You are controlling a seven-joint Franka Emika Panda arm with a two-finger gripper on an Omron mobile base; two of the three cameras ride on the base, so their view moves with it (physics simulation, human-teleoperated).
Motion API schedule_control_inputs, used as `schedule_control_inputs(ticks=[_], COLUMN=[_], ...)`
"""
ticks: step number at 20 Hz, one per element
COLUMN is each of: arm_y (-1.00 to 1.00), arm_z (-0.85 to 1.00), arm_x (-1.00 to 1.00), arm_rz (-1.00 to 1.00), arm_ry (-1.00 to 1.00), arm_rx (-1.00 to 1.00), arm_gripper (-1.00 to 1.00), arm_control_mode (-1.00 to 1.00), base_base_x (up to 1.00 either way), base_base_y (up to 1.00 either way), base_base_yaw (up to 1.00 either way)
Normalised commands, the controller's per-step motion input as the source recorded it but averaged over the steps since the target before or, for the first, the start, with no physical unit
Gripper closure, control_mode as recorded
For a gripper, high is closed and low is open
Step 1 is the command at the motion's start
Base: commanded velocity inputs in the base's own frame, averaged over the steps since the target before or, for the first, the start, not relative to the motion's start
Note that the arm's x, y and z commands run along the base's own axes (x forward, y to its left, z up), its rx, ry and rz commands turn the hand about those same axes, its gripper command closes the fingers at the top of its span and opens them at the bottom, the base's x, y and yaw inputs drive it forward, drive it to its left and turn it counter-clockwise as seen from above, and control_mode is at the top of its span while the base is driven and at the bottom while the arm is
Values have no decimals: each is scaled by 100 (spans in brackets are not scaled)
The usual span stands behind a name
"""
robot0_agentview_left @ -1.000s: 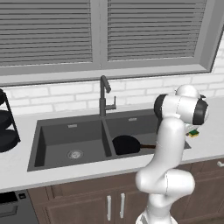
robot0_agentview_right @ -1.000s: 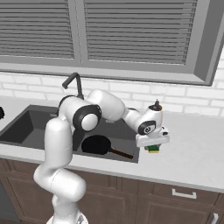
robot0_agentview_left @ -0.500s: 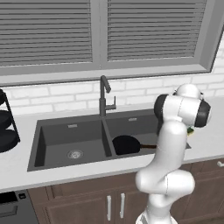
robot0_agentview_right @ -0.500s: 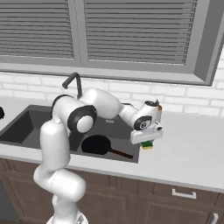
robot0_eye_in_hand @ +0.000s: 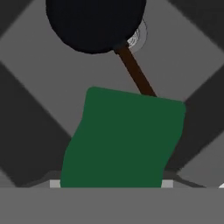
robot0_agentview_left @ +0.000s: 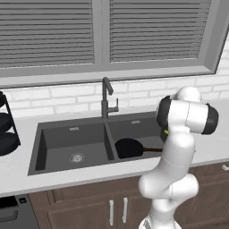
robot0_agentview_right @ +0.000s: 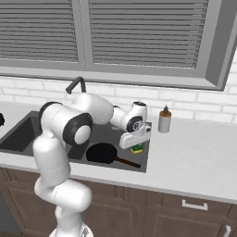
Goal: Pick the pan and sponge and place them into the sink. Then turn on the water.
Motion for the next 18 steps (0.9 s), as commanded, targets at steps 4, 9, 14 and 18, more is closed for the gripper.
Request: schedule_control_inputs(ticks=[4, 9, 14, 18], arm_y=[100, 90, 43, 11], arm_z=[-1, -17, -59, -64], arm_x=[10, 18, 69, 65], arm_rz=[25, 17, 2, 0], arm_ry=[13, 8, 10, 3], arm_rx=[0, 0, 0, 0], arm_gripper=[100, 100, 100, 100], arm_control_mode=[-100, -100, -100, -100], base_base_x=[0, 0, 0, 0], base_base_y=[0, 0, 0, 0], base_base_yaw=[0, 0, 0, 0])
